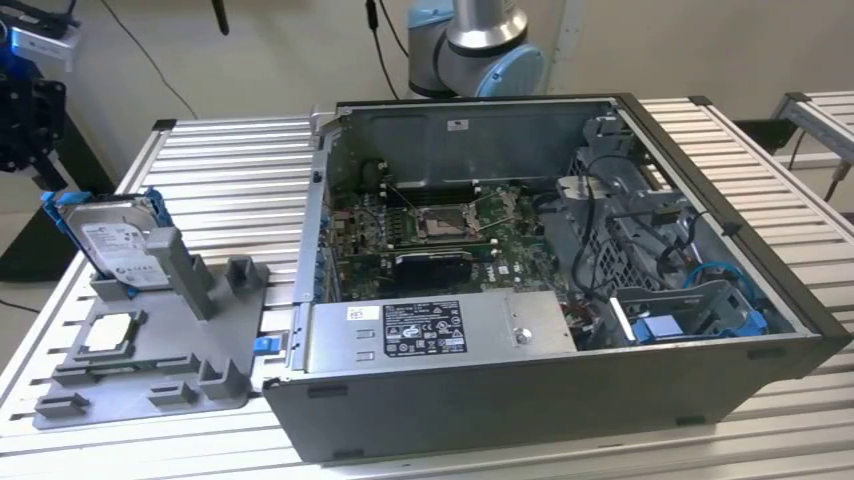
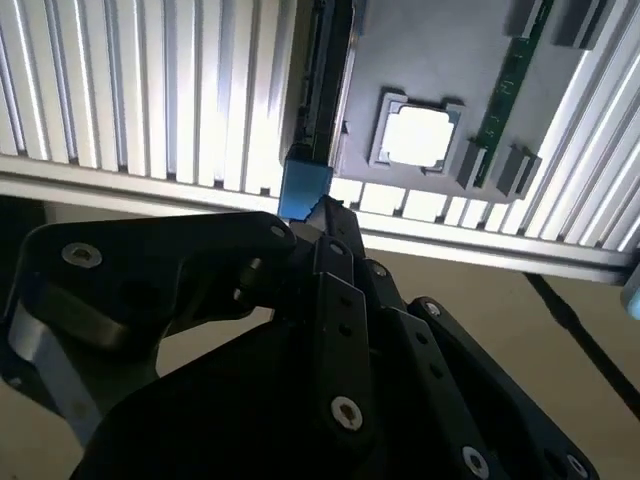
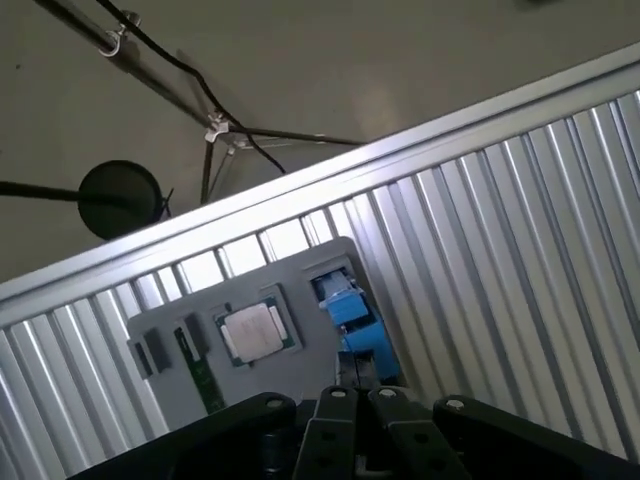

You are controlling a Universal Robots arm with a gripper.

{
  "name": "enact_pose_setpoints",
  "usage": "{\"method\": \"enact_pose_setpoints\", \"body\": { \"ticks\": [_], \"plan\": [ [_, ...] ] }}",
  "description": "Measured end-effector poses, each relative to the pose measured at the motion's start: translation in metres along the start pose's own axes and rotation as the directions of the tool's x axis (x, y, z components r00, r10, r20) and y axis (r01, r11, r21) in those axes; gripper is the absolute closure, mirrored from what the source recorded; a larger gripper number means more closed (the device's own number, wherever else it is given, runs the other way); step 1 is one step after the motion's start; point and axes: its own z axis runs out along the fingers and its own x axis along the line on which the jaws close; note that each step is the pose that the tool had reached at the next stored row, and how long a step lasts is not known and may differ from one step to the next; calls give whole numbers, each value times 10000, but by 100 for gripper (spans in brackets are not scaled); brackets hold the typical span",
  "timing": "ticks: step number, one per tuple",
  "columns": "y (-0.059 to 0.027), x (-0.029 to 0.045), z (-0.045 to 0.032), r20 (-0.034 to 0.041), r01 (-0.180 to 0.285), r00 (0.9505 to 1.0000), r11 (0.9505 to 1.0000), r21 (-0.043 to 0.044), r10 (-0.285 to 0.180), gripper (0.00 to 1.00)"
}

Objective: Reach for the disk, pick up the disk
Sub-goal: 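Pick up the disk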

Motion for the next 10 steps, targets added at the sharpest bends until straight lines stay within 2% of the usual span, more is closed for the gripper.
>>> {"method": "enact_pose_setpoints", "body": {
  "ticks": [5,10],
  "plan": [
    [-1,0,21,-4,686,9976,9976,-10,-686,100],
    [-6,-2,48,-6,1317,9913,9913,-20,-1317,100]
  ]
}}
